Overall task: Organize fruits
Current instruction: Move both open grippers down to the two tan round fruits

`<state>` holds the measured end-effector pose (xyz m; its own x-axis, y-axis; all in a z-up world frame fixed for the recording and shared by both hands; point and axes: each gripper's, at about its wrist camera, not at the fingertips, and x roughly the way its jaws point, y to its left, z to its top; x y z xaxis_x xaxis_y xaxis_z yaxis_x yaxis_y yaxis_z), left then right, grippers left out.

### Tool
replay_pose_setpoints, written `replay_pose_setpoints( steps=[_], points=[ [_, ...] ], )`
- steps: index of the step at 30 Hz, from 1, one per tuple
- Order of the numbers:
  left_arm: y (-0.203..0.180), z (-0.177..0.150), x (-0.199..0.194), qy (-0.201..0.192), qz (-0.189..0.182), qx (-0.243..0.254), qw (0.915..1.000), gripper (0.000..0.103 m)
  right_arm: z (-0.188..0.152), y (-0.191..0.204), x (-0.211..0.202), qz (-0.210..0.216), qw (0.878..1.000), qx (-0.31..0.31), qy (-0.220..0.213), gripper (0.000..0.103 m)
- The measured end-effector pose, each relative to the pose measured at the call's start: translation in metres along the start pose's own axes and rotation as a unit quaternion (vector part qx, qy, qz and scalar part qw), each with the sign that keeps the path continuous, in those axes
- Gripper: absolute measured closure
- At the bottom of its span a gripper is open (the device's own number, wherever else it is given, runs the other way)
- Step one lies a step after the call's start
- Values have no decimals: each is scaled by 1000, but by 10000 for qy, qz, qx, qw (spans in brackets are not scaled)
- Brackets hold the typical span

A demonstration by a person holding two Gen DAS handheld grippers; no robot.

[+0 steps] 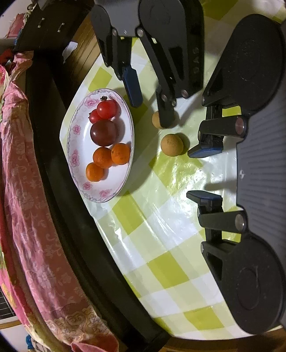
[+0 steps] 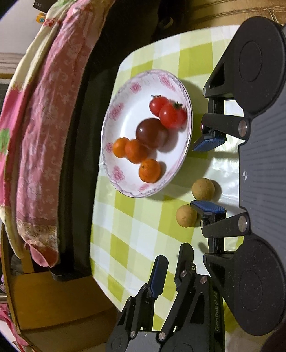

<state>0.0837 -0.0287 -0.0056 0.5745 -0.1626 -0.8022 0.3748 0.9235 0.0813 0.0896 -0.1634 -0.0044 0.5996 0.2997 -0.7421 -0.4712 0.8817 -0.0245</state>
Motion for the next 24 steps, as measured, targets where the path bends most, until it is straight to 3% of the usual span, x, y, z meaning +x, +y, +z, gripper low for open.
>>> replay_pose_setpoints(
  steps=[9,14,24],
  points=[
    [3,3,7,-1,-235,-91,9997,62,-3,3,13,223,9996,-22,197,61],
    [0,6,9,-58,-366,-68,9993,62,-2,-5,9,348,9990,158,213,82],
    [-9,13,24,-139,-534,6,9985,62,-5,-10,4,160,9993,187,290,82]
  ],
)
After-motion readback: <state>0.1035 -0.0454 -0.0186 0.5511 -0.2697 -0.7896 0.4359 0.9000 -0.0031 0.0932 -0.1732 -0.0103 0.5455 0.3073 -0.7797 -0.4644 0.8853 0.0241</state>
